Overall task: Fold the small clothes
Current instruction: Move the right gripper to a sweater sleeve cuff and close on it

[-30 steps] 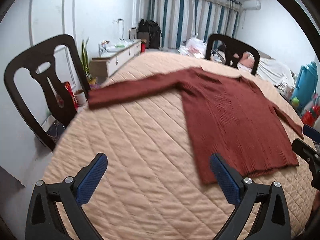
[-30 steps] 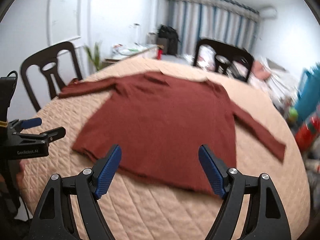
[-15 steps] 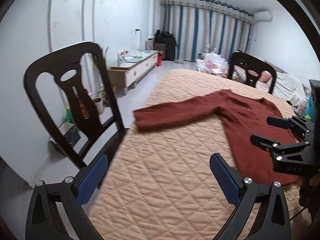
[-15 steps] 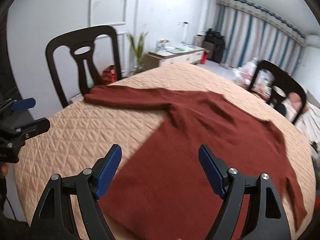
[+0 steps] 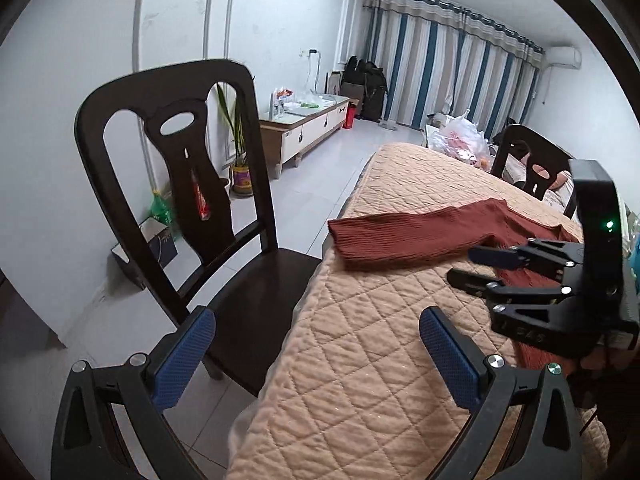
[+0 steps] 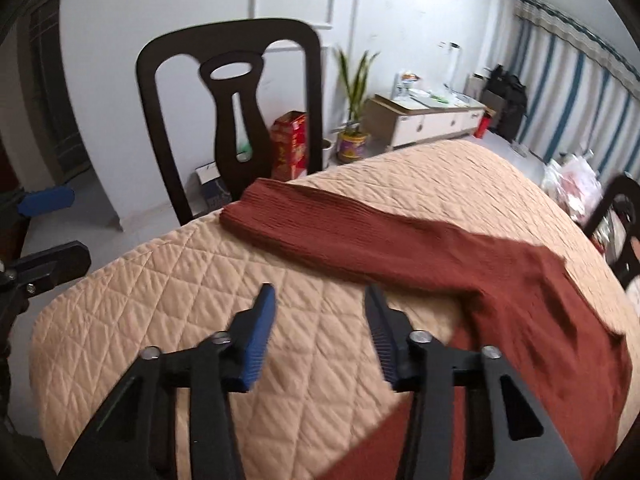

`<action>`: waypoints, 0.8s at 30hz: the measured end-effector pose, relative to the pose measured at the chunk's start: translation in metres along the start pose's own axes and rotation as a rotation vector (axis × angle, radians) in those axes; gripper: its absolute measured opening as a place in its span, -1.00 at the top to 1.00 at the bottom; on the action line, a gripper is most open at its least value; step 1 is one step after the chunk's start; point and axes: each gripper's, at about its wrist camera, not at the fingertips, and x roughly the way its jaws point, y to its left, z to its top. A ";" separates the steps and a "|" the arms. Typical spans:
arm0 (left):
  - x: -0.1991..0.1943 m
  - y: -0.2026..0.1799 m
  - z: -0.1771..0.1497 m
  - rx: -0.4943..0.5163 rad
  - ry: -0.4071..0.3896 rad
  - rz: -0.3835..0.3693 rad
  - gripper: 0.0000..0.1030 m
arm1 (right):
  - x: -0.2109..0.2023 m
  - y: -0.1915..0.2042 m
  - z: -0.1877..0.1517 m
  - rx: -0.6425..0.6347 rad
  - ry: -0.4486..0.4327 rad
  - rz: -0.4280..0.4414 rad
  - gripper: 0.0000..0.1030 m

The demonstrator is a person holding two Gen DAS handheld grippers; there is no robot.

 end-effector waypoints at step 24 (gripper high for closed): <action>0.020 0.021 0.008 -0.076 0.028 0.036 -1.00 | 0.058 0.028 0.034 -0.099 0.026 0.099 0.25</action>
